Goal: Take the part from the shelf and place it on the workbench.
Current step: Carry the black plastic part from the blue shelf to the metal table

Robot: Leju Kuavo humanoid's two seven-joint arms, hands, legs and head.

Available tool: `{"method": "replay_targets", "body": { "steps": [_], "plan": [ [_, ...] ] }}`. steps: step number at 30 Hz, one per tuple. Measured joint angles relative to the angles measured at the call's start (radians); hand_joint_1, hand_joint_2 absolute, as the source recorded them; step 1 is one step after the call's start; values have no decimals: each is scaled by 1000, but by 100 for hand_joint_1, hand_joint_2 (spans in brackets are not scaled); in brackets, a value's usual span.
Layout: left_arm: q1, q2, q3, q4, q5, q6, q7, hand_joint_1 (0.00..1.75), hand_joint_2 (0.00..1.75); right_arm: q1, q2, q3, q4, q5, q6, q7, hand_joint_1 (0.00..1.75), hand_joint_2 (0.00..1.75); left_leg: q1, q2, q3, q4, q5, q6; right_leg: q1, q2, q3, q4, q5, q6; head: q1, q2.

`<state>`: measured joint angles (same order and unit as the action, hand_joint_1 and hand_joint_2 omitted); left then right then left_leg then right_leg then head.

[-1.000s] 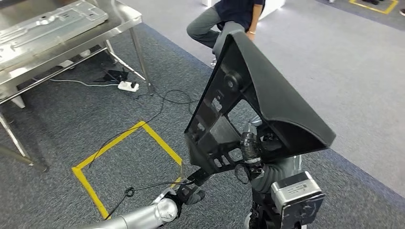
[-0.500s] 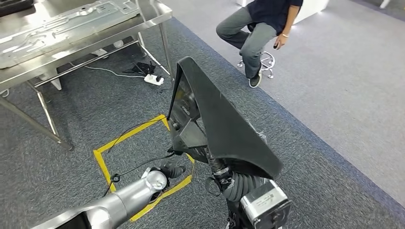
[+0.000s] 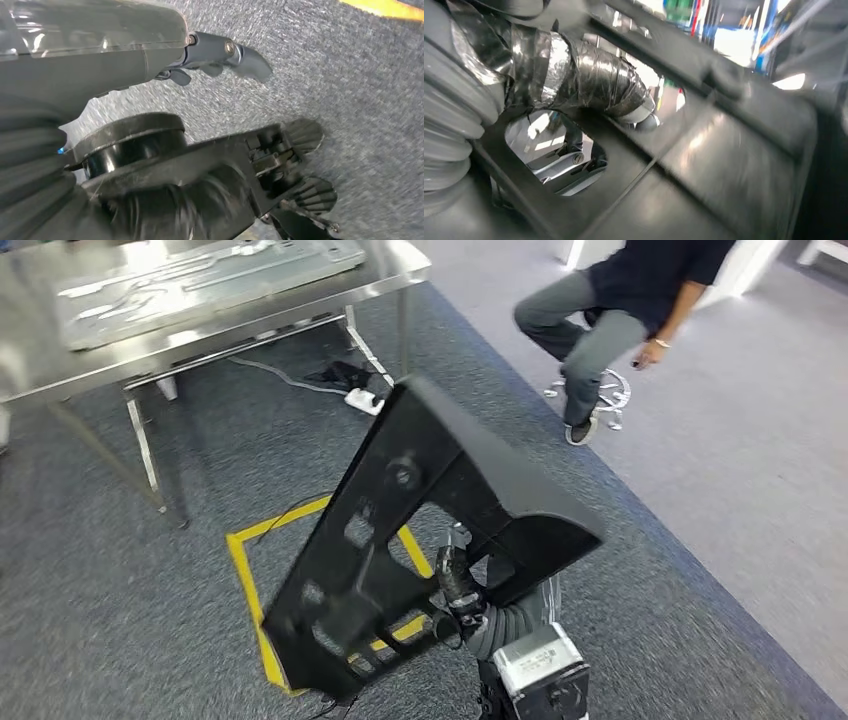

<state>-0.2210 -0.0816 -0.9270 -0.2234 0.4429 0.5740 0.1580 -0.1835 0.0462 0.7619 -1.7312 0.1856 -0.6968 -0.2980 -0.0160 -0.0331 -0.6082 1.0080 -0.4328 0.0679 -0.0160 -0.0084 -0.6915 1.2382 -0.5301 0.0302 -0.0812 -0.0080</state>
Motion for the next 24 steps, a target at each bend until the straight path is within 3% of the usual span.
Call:
{"method": "replay_targets", "body": {
  "steps": [2, 4, 6, 8, 10, 12, 13, 14, 16, 18, 19, 22, 24],
  "plan": [
    [-28, 1, 0, 1, 2, -10, 36, 0, 175, 8, -2, 0, -11, 4, -1, 2, 141, 175, 1, -30, -3, 16, -11, -8, 0, 12, 40, -121, 66, -5, 3, 0],
    [-51, 2, 0, 3, 6, -20, 71, 0, 175, 7, -1, 0, -17, 8, -1, 8, 141, 175, 0, -42, -7, 26, -20, -20, 2, 25, 65, -183, 82, -11, 4, 0],
    [-61, 4, 0, 4, 9, -27, 82, 0, 175, 3, -1, 0, -24, 10, -1, 14, 141, 175, 2, -44, -10, 27, -24, -32, 3, 28, 71, -190, 79, -20, 3, 0],
    [-63, 6, 0, 4, 9, -35, 80, 0, 175, 1, -1, 0, -29, 11, -1, 18, 141, 175, 4, -25, -17, 46, -36, -43, 0, 25, 79, -199, 80, -32, 2, 0],
    [-65, 7, 0, 4, 8, -40, 75, 0, 175, 0, -1, 0, -33, 14, -1, 18, 141, 175, 9, 3, -55, 130, -78, -54, -1, 18, 89, -206, 79, -41, -2, 0],
    [-66, 7, 0, 4, 7, -44, 72, 0, 175, 1, 0, 0, -35, 15, -1, 18, 141, 175, 16, 16, -122, 253, -127, -63, -1, 11, 92, -207, 75, -45, -4, 0],
    [-65, 8, 0, 4, 7, -45, 72, 0, 175, 2, 0, 0, -35, 15, -1, 18, 141, 175, 21, 17, -145, 290, -132, -67, -1, 8, 94, -206, 73, -45, -4, 0],
    [-64, 9, 0, 4, 7, -45, 71, 0, 175, 2, 0, 0, -35, 15, -1, 18, 141, 175, 24, 18, -151, 292, -119, -70, -2, 7, 96, -206, 70, -43, -5, 0],
    [-63, 10, 0, 4, 7, -46, 70, 0, 175, 3, 0, 0, -35, 15, -1, 18, 141, 175, 31, 25, -107, 190, -48, -74, -3, 4, 106, -206, 62, -37, -5, 0],
    [-65, 10, 0, 4, 7, -46, 69, 0, 175, 2, 0, 0, -36, 15, -1, 18, 141, 175, 29, 35, -48, 72, -6, -72, -1, 1, 115, -205, 53, -27, -4, 0],
    [-66, 10, 0, 4, 7, -46, 69, 0, 175, 2, 0, 0, -37, 15, -1, 18, 141, 175, 26, 38, -33, 41, -2, -67, 0, 0, 117, -206, 50, -21, -3, 0],
    [-67, 12, 0, 5, 6, -47, 69, 0, 175, 1, -1, 0, -38, 15, -1, 20, 141, 175, 20, 34, -21, 24, -12, -47, -1, -4, 123, -211, 42, -3, -3, 0],
    [-69, 14, 0, 5, 6, -48, 69, 0, 175, -1, -1, 0, -40, 15, -1, 22, 141, 175, 22, 30, -4, 14, -15, -33, -3, -3, 113, -178, 24, 5, -1, 0]
  ]
}}
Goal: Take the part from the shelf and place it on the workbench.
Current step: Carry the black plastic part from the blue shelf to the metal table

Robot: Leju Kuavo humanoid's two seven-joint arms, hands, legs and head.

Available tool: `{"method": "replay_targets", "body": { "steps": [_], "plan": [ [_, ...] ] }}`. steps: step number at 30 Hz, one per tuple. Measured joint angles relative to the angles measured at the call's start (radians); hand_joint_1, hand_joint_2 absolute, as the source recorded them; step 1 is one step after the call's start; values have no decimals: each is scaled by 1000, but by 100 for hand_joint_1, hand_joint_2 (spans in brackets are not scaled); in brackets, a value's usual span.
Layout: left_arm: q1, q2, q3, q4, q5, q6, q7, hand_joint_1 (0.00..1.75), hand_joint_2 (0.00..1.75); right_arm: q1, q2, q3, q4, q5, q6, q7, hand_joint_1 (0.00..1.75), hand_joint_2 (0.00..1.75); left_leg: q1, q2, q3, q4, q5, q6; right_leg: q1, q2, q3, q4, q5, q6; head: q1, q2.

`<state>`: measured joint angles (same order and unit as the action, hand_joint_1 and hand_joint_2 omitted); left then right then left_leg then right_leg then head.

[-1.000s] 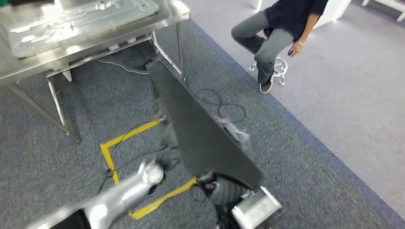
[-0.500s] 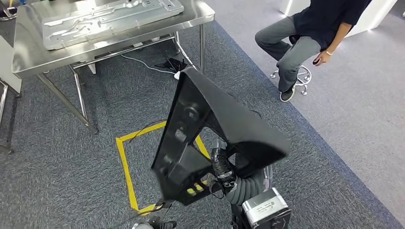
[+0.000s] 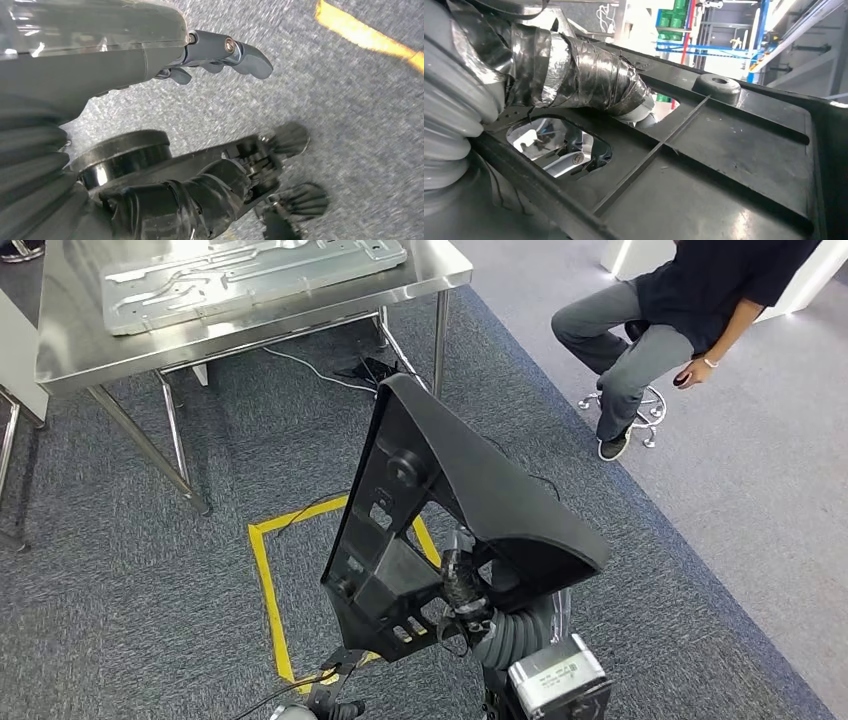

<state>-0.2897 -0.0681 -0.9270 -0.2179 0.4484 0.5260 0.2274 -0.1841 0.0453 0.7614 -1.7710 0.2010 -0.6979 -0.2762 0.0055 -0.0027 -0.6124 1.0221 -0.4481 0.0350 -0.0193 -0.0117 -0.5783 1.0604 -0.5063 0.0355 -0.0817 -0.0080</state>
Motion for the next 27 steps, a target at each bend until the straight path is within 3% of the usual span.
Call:
{"method": "replay_targets", "body": {
  "steps": [2, 4, 5, 6, 8, 10, 15, 17, 19, 20, 21, 24, 25, 27],
  "plan": [
    [-3, 0, 0, 0, -1, -2, 1, 0, 175, 0, -1, 0, -1, 0, 0, 3, 141, 175, -2, -1, 14, -4, -6, 12, 1, 4, -57, 107, -39, 2, 4, 0],
    [-3, 0, 0, 1, 0, -3, 3, 0, 175, 2, -2, 0, -1, 0, 0, 9, 141, 175, -5, -4, 20, -2, -14, 20, 2, 6, -138, 224, -64, 1, 5, 0],
    [-2, 0, 0, 1, 0, -3, 4, 0, 175, 4, -3, 0, -1, 0, 0, 12, 141, 175, -7, -6, 24, 0, -20, 21, 2, 6, -161, 243, -53, -1, 4, 0],
    [-1, 0, 0, 1, 0, -3, 5, 0, 175, 4, -4, 0, -1, 0, 0, 14, 141, 175, -8, -9, 30, 2, -26, 21, 2, 7, -166, 224, -22, -3, 4, 0],
    [0, 0, 0, 1, 2, -3, 5, 0, 175, 5, -5, 0, -1, -1, 0, 14, 141, 175, -8, -14, 43, 6, -41, 18, 3, 9, -128, 107, 60, -10, 5, 0],
    [-1, 0, 0, 1, 8, 1, 0, 0, 175, 2, -5, 1, -1, -8, 0, 14, 141, 175, -11, -18, 49, 10, -54, 8, 6, 12, -88, 11, 94, -15, 5, 0],
    [8, 3, 0, 2, 38, 9, -21, 0, 175, -23, -3, 21, 5, -45, 1, 9, 141, 175, -10, -16, 48, 26, -81, -20, 5, 15, -58, -24, 80, -38, 2, 0],
    [11, 5, 0, 2, 43, 11, -24, 0, 175, -36, -1, 32, 10, -55, 1, 3, 141, 175, -8, -12, 0, 122, -121, -28, 4, 11, -42, -30, 70, -48, 1, 0],
    [18, 8, 0, 2, 44, 11, -24, 0, 175, -43, -1, 39, 17, -67, 1, -4, 141, 175, -5, -11, -77, 241, -154, -34, 6, 9, -31, -29, 58, -52, 1, 0],
    [23, 9, 0, 2, 44, 11, -24, 0, 175, -44, -1, 41, 20, -73, 1, -7, 141, 175, -4, -11, -103, 269, -150, -36, 7, 9, -25, -29, 52, -52, 1, 0],
    [26, 10, 0, 2, 44, 11, -24, 0, 175, -46, -1, 42, 24, -80, 1, -10, 141, 175, -3, -10, -110, 259, -125, -35, 8, 9, -18, -28, 46, -52, 1, 0],
    [26, 12, 0, 2, 43, 10, -24, 0, 175, -54, 1, 43, 30, -90, 1, -18, 141, 175, -6, -5, -49, 83, -12, -27, 10, 9, 11, -29, 25, -44, 1, 0],
    [26, 12, 0, 2, 43, 9, -24, 0, 175, -57, 2, 43, 31, -91, 1, -21, 141, 175, -9, -4, -28, 37, 5, -22, 11, 9, 17, -30, 19, -40, 2, 0],
    [25, 14, 0, 3, 43, 9, -23, 0, 175, -62, 4, 45, 35, -92, 1, -24, 141, 175, -16, -3, -10, 6, 0, -11, 12, 9, 24, -32, 16, -29, 2, 0]
  ]
}}
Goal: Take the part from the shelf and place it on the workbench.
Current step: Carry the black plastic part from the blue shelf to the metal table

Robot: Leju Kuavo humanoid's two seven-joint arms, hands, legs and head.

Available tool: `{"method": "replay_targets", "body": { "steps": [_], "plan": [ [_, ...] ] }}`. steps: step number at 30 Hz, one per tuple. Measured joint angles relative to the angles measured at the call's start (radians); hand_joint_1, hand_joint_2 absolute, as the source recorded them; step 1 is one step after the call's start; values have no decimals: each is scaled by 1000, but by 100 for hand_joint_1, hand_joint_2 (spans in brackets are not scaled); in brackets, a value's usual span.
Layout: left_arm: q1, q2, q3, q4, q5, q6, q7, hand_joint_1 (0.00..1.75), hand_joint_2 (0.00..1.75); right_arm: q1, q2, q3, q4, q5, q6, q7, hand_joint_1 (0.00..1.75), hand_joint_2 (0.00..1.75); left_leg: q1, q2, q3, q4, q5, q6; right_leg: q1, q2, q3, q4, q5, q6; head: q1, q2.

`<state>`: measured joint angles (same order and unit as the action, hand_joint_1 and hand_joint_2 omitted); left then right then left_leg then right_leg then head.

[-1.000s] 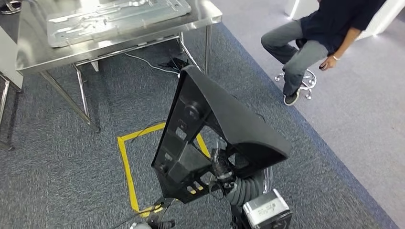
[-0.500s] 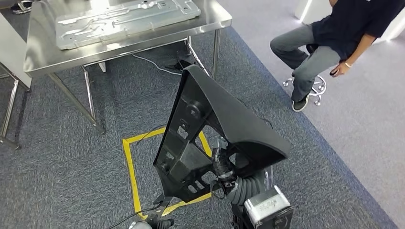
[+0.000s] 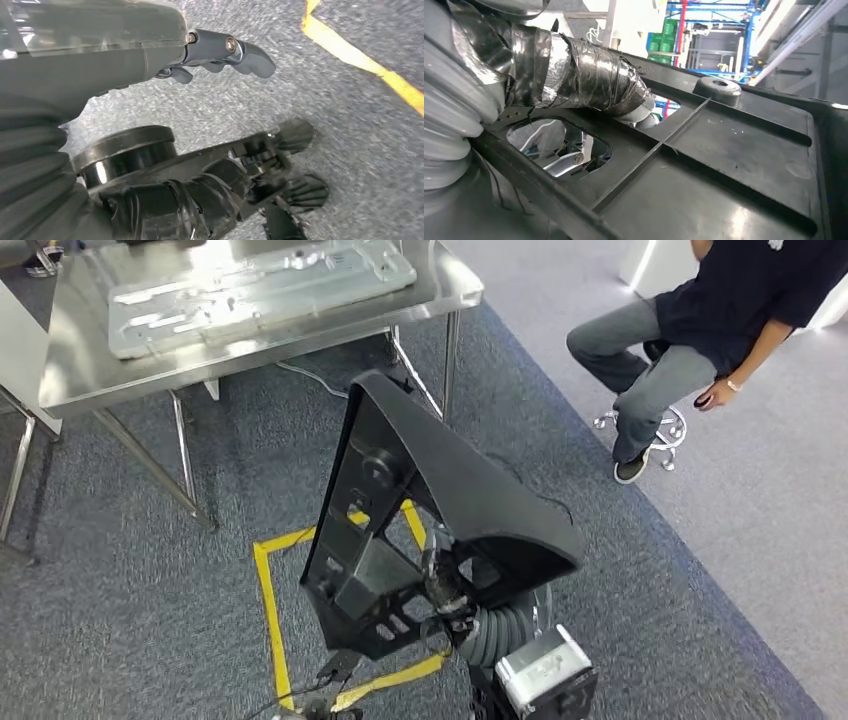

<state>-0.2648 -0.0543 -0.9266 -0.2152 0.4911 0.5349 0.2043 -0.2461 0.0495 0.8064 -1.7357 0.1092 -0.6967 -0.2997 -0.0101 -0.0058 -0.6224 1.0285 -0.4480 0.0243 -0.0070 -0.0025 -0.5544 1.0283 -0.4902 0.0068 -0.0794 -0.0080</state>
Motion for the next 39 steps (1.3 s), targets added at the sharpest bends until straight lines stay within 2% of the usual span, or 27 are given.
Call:
{"method": "replay_targets", "body": {
  "steps": [2, 4, 7, 8, 9, 10, 12, 13, 14, 17, 18, 20, 22, 24, 25, 26, 28, 30, 32, 34, 35, 36, 38, 39],
  "plan": [
    [0, 2, 0, 1, -1, 0, 2, 0, 175, -2, 0, 1, 2, -1, 0, 0, 141, 175, 1, -3, 14, -12, -3, 12, -3, 0, 2, 9, -1, 11, 0, 0],
    [-2, 4, 0, 1, -5, -1, 3, 0, 175, -3, 0, 1, 3, -1, -1, 0, 141, 175, 3, -5, 34, -19, -9, 26, -5, 0, -22, 65, -19, 19, 4, 0],
    [-7, 5, 0, 1, -15, -11, 12, 0, 175, 5, -1, 1, 3, -4, -1, 1, 141, 175, 3, -4, 57, -21, -27, 39, -4, 1, -135, 239, -79, 25, 8, 0],
    [-7, 4, 0, 1, -19, -14, 15, 0, 175, 11, -2, 1, 2, -6, -1, 1, 141, 175, 3, -5, 65, -21, -35, 40, -5, 1, -166, 273, -86, 26, 8, 0],
    [-7, 4, 0, 1, -21, -16, 18, 0, 175, 15, -3, 1, 2, -10, -1, 1, 141, 175, 3, -6, 75, -21, -43, 39, -5, 1, -182, 274, -77, 26, 8, 0],
    [-8, 4, 0, 1, -23, -16, 19, 0, 175, 18, -4, 1, 1, -12, -1, 1, 141, 175, 4, -8, 87, -20, -52, 37, -6, 1, -180, 238, -49, 26, 8, 0],
    [-10, 3, 0, 1, -24, -17, 20, 0, 175, 20, -6, 1, -2, -14, -1, 1, 141, 175, 5, -10, 111, -17, -75, 29, -8, 1, -147, 112, 40, 25, 9, 0],
    [-12, 2, 0, 1, -24, -17, 20, 0, 175, 21, -6, 1, -3, -15, -1, 1, 141, 175, 4, -11, 118, -15, -85, 23, -7, 2, -131, 61, 66, 22, 9, 0],
    [-14, 1, 0, 1, -24, -17, 21, 0, 175, 23, -6, 1, -4, -16, -1, 1, 141, 175, 4, -11, 121, -14, -94, 16, -5, 2, -122, 32, 83, 17, 10, 0],
    [-18, 0, 0, 1, -28, -19, 23, 0, 175, 26, -8, 1, -11, -19, -1, 4, 141, 175, 3, -9, 123, -3, -100, 0, -3, 5, -112, 19, 81, -5, 9, 0],
    [-19, -1, 0, 1, -30, -19, 24, 0, 175, 26, -8, 1, -14, -18, -1, 7, 141, 175, 4, -7, 116, 17, -99, -3, -3, 6, -104, 16, 76, -11, 8, 0],
    [-23, -2, 0, 1, -31, -19, 27, 0, 175, 26, -8, 1, -20, -18, -1, 16, 141, 175, 7, -3, 68, 98, -109, -11, -5, 5, -87, 9, 68, -21, 6, 0],
    [-24, -3, 0, 1, -31, -19, 31, 0, 175, 28, -8, 1, -24, -18, -1, 24, 141, 175, 11, -1, -15, 214, -145, -20, -4, 5, -71, 7, 57, -27, 6, 0],
    [-20, -3, 0, 1, -31, -20, 34, 0, 175, 30, -9, 1, -24, -18, -1, 30, 141, 175, 12, -1, -87, 283, -184, -24, -3, 6, -53, 7, 42, -28, 6, 0],
    [-18, -3, 0, 1, -31, -21, 35, 0, 175, 31, -10, 1, -24, -18, -1, 32, 141, 175, 13, -1, -103, 276, -180, -24, -2, 6, -42, 7, 34, -28, 6, 0],
    [-17, -4, 0, 1, -31, -21, 36, 0, 175, 31, -10, 1, -25, -16, -1, 35, 141, 175, 12, 2, -102, 239, -151, -21, -2, 4, -29, 7, 25, -28, 5, 0],
    [-19, -4, 0, 1, -32, -22, 36, 0, 175, 32, -13, 1, -25, -8, -1, 40, 141, 175, 5, 27, -71, 110, -47, -7, 1, -4, -4, 9, 6, -23, 6, 0],
    [-17, -6, 0, 1, -40, -23, 17, 0, 175, 39, -16, -2, -28, 22, -1, 48, 141, 175, -3, 51, -47, 30, 7, 6, 6, -15, 11, 12, -14, -12, 6, 0],
    [6, -6, 0, 1, -51, -25, -36, 0, 175, 63, -19, -18, -38, 65, -1, 55, 141, 175, -5, 43, -35, 19, 8, 12, 7, -30, 24, 10, -32, 1, 7, 0],
    [54, 0, 0, 1, -54, -23, -96, 0, 175, 96, -27, -46, -59, 88, -2, 55, 141, 175, -1, 28, -14, 6, 19, 19, 5, -30, 34, 24, -53, 12, 9, 0],
    [78, 4, 0, 2, -53, -22, -117, 0, 175, 109, -34, -57, -72, 91, -2, 55, 141, 175, 1, 21, -5, 0, 18, 25, 4, -23, 22, 56, -73, 17, 9, 0],
    [97, 7, 0, 2, -52, -22, -129, 0, 175, 121, -42, -64, -82, 92, -2, 55, 141, 175, 2, 15, 1, -3, 17, 30, 2, -14, -5, 108, -98, 20, 9, 0],
    [112, 11, 0, 2, -52, -22, -135, 0, 175, 142, -52, -72, -95, 100, -2, 59, 141, 175, 2, -5, 4, -3, 11, 38, 2, -6, -86, 235, -143, 25, 8, 0],
    [114, 11, 0, 2, -52, -22, -134, 0, 175, 152, -55, -77, -99, 106, -2, 62, 141, 175, 2, -18, 6, -3, 8, 39, 0, -5, -119, 275, -146, 27, 8, 0]
  ]
}}
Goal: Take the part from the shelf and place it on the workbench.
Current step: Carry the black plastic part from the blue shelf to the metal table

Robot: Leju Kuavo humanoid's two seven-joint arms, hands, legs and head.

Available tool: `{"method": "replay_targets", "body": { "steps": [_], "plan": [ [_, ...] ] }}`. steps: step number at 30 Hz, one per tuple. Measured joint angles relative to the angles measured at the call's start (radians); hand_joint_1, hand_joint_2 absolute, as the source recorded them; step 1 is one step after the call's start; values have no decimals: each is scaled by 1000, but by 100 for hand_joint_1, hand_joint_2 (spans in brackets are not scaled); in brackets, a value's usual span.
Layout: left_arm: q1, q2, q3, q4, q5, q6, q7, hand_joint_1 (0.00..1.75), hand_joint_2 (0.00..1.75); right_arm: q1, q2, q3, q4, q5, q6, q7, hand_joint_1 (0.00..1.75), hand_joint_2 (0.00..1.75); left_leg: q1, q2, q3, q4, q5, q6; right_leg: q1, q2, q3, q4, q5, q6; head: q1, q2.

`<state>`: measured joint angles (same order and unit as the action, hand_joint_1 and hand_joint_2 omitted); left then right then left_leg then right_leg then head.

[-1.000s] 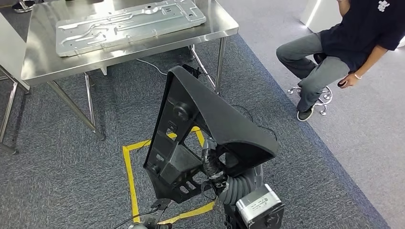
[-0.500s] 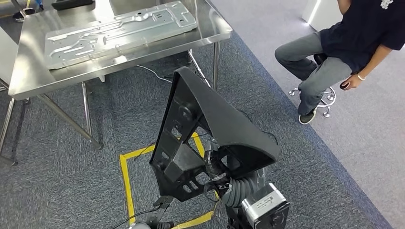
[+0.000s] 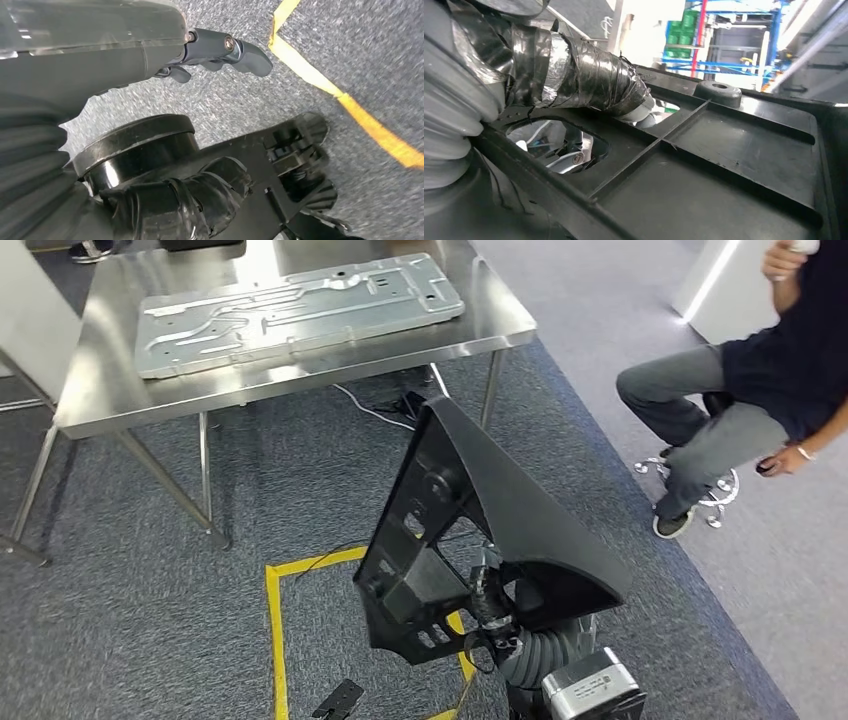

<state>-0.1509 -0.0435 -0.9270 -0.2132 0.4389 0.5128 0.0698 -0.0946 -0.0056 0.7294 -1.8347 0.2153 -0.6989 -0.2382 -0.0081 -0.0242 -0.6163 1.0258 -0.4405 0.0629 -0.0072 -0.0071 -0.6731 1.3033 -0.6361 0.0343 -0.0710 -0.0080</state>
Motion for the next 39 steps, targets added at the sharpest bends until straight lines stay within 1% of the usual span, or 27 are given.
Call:
{"method": "replay_targets", "body": {
  "steps": [1, 2, 4, 5, 7, 9, 11, 13, 15, 16, 17, 19, 20, 22, 24, 26, 27, 28, 30, 31, 32, 33, 34, 35, 36, 37, 39],
  "plan": [
    [2, 0, 0, 0, 0, 0, 1, 0, 175, 8, -2, -5, -4, 6, 0, 4, 141, 175, 1, -14, 3, 1, -4, -1, -2, 1, -15, 3, 19, 2, 0, 0],
    [5, 0, 0, 0, -1, 0, 2, 0, 175, 13, -5, -9, -8, 12, 0, 7, 141, 175, 2, -29, 8, 2, -9, -3, -6, 5, -12, -31, 56, 4, 0, 0],
    [10, 0, 0, 0, -1, 1, 7, 0, 175, 18, -8, -12, -17, 19, 0, 12, 141, 175, 4, -54, 16, 10, -21, -12, -14, 39, 28, -158, 139, 7, 1, 0],
    [9, 0, 0, 0, -1, 3, 10, 0, 175, 21, -9, -13, -21, 21, 0, 13, 141, 175, 4, -67, 15, 15, -27, -16, -18, 59, 47, -208, 162, 6, 1, 0],
    [6, -1, 0, 0, -3, 6, 14, 0, 175, 26, -11, -14, -27, 24, 0, 16, 141, 175, 5, -89, 8, 20, -31, -27, -19, 80, 61, -246, 165, -1, 2, 0],
    [9, -2, 0, 0, -4, 8, 19, 0, 175, 29, -12, -15, -33, 27, 0, 20, 141, 175, 8, -99, 5, 17, -33, -37, -17, 60, 68, -252, 164, -15, 0, 0],
    [12, -2, 0, 0, -4, 8, 23, 0, 175, 29, -12, -15, -38, 33, 0, 24, 141, 175, 7, -60, -8, 48, -51, -47, -18, 39, 82, -262, 162, -30, -5, 0],
    [8, -4, 0, 0, -6, 8, 24, 0, 175, 31, -12, -16, -42, 36, 0, 27, 141, 175, 7, -5, -60, 152, -95, -55, -15, 13, 97, -267, 156, -40, -10, 0],
    [7, -5, 0, 0, -7, 8, 25, 0, 175, 34, -12, -17, -44, 37, 0, 28, 141, 175, 11, 13, -127, 265, -127, -59, -11, -16, 107, -268, 146, -46, -10, 0],
    [8, -5, 0, 0, -7, 8, 26, 0, 175, 35, -12, -17, -44, 37, 0, 29, 141, 175, 12, 15, -143, 284, -121, -60, -9, -28, 113, -268, 141, -47, -10, 0],
    [10, -6, 0, 0, -7, 8, 26, 0, 175, 36, -12, -18, -44, 38, 0, 29, 141, 175, 12, 18, -138, 264, -98, -59, -9, -39, 119, -268, 135, -46, -10, 0],
    [11, -6, 0, 0, -8, 7, 26, 0, 175, 37, -12, -19, -46, 39, 0, 29, 141, 175, 11, 26, -82, 140, -30, -53, -8, -54, 134, -268, 124, -42, -10, 0],
    [10, -6, 0, 0, -9, 6, 25, 0, 175, 37, -12, -19, -47, 38, 0, 29, 141, 175, 7, 31, -50, 78, -9, -49, -6, -59, 139, -268, 118, -38, -10, 0],
    [10, -5, 0, 0, -10, 3, 24, 0, 175, 40, -12, -21, -51, 29, 0, 25, 141, 175, 0, 37, -18, 20, -4, -42, -4, -66, 145, -271, 111, -28, -10, 0],
    [15, -4, 0, 0, -11, 0, 22, 0, 175, 43, -12, -24, -54, 13, 0, 17, 141, 175, -2, 34, -10, 11, -9, -33, -3, -68, 154, -280, 108, -17, -9, 0],
    [18, -3, 0, 0, -10, -2, 18, 0, 175, 46, -12, -29, -58, 0, 0, 10, 141, 175, 2, 31, 8, -6, -10, -23, -5, -49, 155, -262, 94, -8, -9, 0],
    [17, -2, 0, 0, -10, -3, 16, 0, 175, 47, -12, -30, -61, -4, 0, 9, 141, 175, 5, 30, 17, -12, -11, -17, -5, -33, 138, -225, 76, -5, -8, 0],
    [16, -2, 0, 0, -10, -5, 13, 0, 175, 49, -12, -32, -62, -7, 0, 8, 141, 175, 6, 28, 23, -15, -13, -13, -6, -16, 104, -164, 51, -4, -8, 0],
    [14, -1, 0, 0, -10, -9, 8, 0, 175, 57, -13, -34, -63, -11, 0, 7, 141, 175, 5, 21, 31, -14, -20, -6, -5, 0, 15, -27, 14, -2, -7, 0],
    [16, -1, 0, 0, -10, -11, 6, 0, 175, 62, -15, -35, -64, -12, 0, 7, 141, 175, 5, 17, 36, -13, -25, -5, -5, 2, -17, 9, 19, -1, -8, 0],
    [18, 0, 0, 0, -10, -12, 5, 0, 175, 66, -16, -36, -64, -12, 0, 7, 141, 175, 5, 12, 42, -12, -31, -6, -6, 2, -30, 5, 46, 0, -8, 0],
    [19, 0, 0, 0, -10, -13, 4, 0, 175, 68, -17, -37, -64, -12, 0, 7, 141, 175, 6, 7, 49, -10, -37, -7, -7, 2, -23, -37, 88, 0, -8, 0],
    [20, 0, 0, 0, -10, -14, 3, 0, 175, 68, -19, -38, -65, -12, 0, 7, 141, 175, 7, 3, 56, -6, -45, -10, -10, 4, -1, -106, 135, 1, -7, 0],
    [20, 0, 0, 0, -10, -14, 2, 0, 175, 68, -19, -38, -65, -12, 0, 7, 141, 175, 6, -2, 61, -1, -54, -16, -11, 7, 23, -172, 166, 0, -7, 0],
    [19, 1, 0, 0, -10, -14, 2, 0, 175, 69, -20, -39, -67, -13, 0, 7, 141, 175, 5, -6, 62, 2, -61, -22, -11, 11, 44, -220, 183, -3, -6, 0],
    [19, 1, 0, 0, -11, -15, 1, 0, 175, 70, -20, -39, -68, -13, 0, 7, 141, 175, 4, -9, 62, 4, -67, -28, -10, 14, 56, -247, 186, -7, -6, 0],
    [19, 2, 0, 0, -13, -18, 0, 0, 175, 71, -21, -39, -70, -12, 0, 7, 141, 175, 4, -11, 62, -1, -72, -40, -7, 17, 63, -253, 179, -20, -6, 0]
  ]
}}
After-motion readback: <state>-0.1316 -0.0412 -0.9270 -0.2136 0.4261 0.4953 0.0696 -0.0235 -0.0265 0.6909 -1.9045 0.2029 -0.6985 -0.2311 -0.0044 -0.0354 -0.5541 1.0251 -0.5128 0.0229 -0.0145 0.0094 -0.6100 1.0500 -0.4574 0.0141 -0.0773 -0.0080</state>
